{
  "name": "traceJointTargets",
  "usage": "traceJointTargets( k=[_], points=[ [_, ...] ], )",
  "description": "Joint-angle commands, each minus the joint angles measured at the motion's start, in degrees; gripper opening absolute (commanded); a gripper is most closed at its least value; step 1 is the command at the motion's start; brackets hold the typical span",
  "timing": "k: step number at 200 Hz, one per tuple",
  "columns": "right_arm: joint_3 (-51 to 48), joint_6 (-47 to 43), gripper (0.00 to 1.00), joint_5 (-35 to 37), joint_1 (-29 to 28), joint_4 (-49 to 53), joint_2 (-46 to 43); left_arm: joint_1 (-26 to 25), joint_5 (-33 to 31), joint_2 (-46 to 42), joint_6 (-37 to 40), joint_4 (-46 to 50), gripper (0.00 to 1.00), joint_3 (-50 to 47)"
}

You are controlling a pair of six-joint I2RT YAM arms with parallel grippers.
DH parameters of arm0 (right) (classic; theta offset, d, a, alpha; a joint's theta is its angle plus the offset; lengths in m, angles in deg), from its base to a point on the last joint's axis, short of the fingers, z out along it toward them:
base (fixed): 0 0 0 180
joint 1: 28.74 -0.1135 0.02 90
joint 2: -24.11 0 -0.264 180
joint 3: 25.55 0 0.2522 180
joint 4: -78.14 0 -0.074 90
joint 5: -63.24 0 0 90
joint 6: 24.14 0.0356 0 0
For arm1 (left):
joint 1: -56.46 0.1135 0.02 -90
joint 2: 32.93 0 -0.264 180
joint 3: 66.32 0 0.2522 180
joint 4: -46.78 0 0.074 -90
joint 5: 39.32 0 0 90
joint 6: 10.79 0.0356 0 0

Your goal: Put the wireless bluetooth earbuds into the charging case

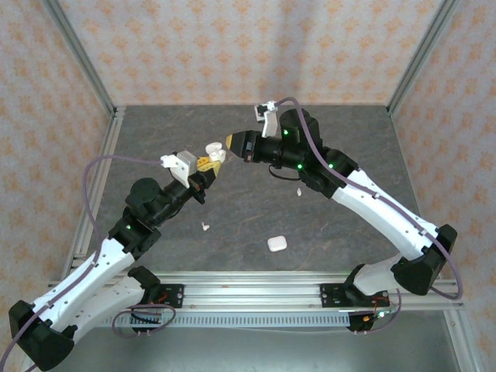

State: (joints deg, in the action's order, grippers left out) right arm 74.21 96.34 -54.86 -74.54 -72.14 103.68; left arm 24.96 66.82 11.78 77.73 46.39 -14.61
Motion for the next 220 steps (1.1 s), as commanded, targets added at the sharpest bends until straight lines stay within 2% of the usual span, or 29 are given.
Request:
traceJointTargets(
  k=[1, 82, 220],
  points=[
    [0.0, 1.0, 0.15, -3.9, 0.1, -0.6, 0.3, 0.0, 1.2, -1.0, -0.1, 0.4, 0.00, 2.3],
    [-3.1, 4.0, 0.12, -6.6, 0.1, -2.1, 0.6, 0.0, 0.8, -0.7, 0.3, 0.4, 0.00, 2.5],
    [-2.5, 4.6, 0.10, -9.8, -0.9, -3.0, 1.3, 0.0, 0.7, 0.6, 0.4, 0.3, 0.00, 3.1]
  ],
)
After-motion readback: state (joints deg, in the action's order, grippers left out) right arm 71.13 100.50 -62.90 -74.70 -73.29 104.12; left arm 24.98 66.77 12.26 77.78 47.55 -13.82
